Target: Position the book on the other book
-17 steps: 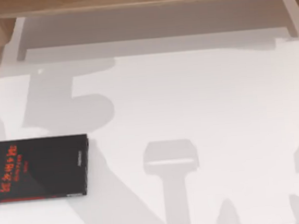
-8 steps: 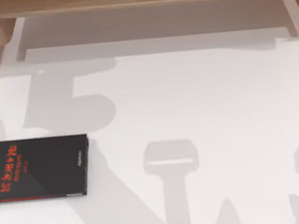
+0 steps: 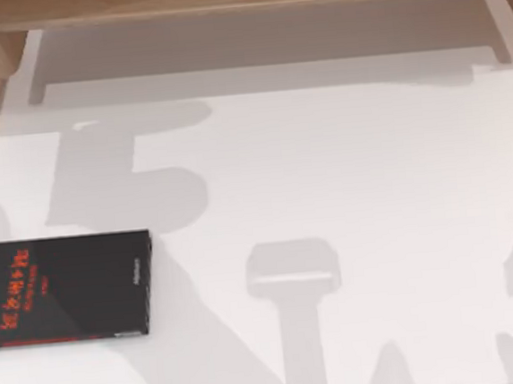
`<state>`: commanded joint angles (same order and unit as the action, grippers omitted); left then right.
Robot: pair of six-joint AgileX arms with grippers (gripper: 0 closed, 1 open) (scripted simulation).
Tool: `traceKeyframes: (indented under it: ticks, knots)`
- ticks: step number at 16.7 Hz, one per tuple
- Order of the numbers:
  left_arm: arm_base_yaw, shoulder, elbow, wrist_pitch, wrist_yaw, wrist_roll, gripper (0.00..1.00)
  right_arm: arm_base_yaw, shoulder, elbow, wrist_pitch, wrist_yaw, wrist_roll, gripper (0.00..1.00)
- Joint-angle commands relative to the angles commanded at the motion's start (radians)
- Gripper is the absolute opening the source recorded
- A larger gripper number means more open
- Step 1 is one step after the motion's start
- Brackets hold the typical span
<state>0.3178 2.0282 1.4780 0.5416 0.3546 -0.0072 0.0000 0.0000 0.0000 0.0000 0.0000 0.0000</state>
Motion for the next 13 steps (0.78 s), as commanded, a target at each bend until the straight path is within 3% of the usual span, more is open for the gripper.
traceKeyframes:
  ticks: [3, 5, 9, 13]
  knots:
    - [-0.009, -0.006, -0.003, 0.002, -0.011, 0.012, 0.0, 0.0, 0.0, 0.0, 0.0, 0.0, 0.0, 1.0]
    - [-0.023, -0.058, -0.038, 0.007, -0.061, 0.065, 0.0, 0.0, 0.0, 0.0, 0.0, 0.0, 0.0, 1.0]
    - [-0.075, -0.286, -0.188, 0.01, -0.242, 0.296, 0.0, 0.0, 0.0, 0.0, 0.0, 0.0, 0.0, 1.0]
    - [-0.179, -0.607, -0.422, -0.009, -0.444, 0.646, 0.0, 0.0, 0.0, 0.0, 0.0, 0.0, 0.0, 1.0]
